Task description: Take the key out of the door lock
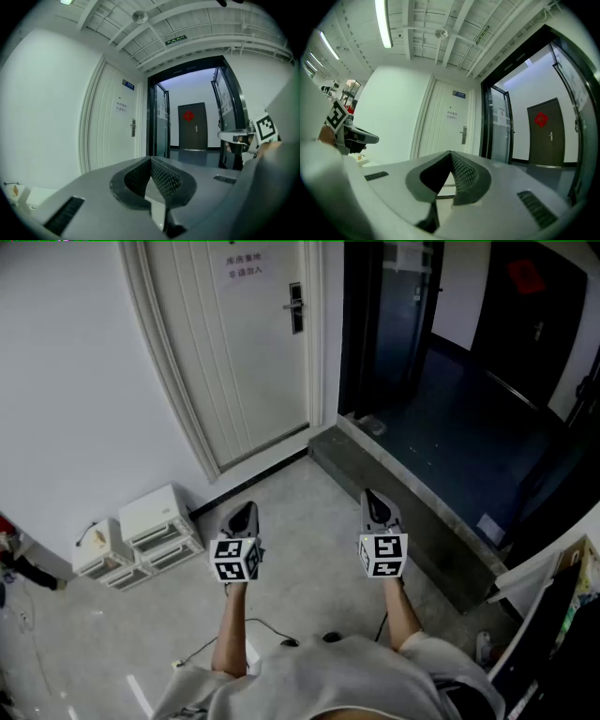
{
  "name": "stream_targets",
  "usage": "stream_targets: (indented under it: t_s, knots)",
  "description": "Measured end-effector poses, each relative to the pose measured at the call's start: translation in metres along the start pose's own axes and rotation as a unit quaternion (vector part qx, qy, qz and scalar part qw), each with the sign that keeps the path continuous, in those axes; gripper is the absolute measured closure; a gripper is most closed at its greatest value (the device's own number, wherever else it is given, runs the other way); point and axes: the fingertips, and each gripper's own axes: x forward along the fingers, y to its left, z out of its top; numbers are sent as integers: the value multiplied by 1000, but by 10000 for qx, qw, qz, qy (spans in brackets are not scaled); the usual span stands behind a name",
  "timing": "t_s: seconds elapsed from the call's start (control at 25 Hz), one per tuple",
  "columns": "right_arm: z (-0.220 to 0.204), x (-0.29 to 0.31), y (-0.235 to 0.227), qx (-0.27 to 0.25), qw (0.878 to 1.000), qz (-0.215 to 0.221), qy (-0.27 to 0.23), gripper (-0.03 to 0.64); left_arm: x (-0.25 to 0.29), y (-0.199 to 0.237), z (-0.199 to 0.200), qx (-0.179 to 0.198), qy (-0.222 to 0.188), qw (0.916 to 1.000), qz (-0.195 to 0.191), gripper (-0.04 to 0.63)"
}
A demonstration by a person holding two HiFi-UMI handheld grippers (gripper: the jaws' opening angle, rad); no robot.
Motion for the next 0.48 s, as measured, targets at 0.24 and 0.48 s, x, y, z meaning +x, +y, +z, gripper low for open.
stream_targets:
  t_s: [0.24,0.48]
  knots:
    - [-2,3,0,-44,10000,83,-18,595,4,-2,0,12,-6,10000,1,577]
    - [1,4,-3,-56,9999,113,-52,594,8,-8,-1,-9,15,10000,-8,577]
